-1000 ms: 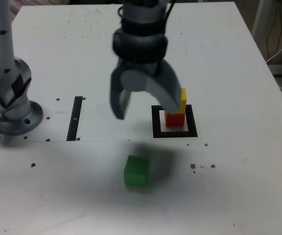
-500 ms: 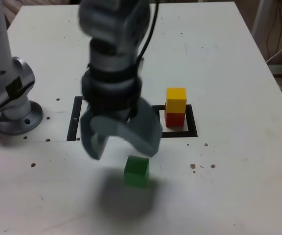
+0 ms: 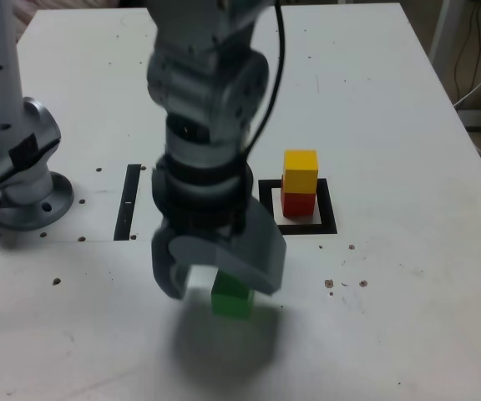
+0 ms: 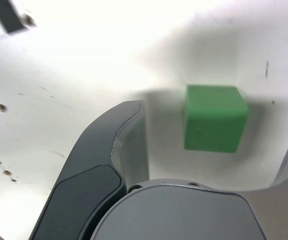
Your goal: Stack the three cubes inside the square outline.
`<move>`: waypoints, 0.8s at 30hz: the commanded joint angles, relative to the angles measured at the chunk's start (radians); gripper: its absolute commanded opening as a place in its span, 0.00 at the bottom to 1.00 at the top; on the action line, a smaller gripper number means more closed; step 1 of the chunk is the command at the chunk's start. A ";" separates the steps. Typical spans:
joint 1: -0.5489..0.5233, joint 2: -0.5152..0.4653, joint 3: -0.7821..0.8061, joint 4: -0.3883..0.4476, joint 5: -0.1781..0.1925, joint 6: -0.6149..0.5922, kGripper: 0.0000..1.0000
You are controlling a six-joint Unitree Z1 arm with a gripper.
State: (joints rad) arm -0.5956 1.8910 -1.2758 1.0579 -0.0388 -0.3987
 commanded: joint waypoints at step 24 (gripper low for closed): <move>-0.014 0.121 -0.036 -0.032 0.023 -0.004 0.87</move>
State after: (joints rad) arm -0.6128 2.0079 -1.3109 1.0261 -0.0228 -0.4000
